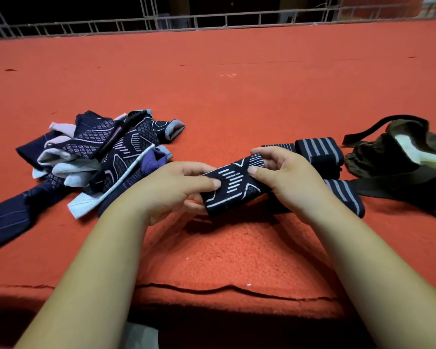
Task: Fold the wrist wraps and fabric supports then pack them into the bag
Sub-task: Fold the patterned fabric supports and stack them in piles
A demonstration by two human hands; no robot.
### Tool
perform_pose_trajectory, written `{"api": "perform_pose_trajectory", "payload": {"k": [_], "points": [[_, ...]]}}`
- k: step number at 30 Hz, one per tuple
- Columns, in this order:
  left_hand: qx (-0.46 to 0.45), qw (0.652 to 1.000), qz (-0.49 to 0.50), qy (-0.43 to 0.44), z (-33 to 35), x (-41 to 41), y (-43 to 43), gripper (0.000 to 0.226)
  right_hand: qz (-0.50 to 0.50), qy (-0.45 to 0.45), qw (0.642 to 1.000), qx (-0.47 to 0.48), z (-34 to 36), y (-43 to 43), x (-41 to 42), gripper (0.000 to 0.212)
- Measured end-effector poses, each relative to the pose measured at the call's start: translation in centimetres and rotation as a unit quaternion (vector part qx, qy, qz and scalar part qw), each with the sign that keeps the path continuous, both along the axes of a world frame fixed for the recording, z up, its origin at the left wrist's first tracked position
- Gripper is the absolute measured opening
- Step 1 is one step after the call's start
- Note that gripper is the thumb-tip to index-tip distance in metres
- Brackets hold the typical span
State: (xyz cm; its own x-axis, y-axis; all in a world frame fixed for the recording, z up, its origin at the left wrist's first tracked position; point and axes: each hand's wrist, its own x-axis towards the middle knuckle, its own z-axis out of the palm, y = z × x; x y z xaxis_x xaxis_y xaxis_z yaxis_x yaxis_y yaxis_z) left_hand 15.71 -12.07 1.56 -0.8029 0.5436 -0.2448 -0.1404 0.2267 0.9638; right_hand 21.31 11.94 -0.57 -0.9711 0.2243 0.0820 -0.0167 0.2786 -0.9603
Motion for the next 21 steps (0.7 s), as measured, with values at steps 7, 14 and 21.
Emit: {"api": "perform_pose_trajectory", "payload": {"k": [7, 14, 21], "points": [[-0.004, 0.997, 0.066, 0.027, -1.0, -1.6, 0.3, 0.022, -0.064, -0.003, 0.994, 0.086, 0.3, -1.5, -0.5, 0.036], [-0.043, 0.93, 0.286, 0.225, -1.9, -5.6, 1.6, 0.043, -0.123, -0.038, 0.969, 0.212, 0.3, -4.2, -6.5, 0.042], [-0.243, 0.9, 0.147, 0.33, -6.5, -7.7, 1.5, 0.044, -0.175, -0.073, 0.947, 0.26, -3.2, -6.7, -10.8, 0.027]]}}
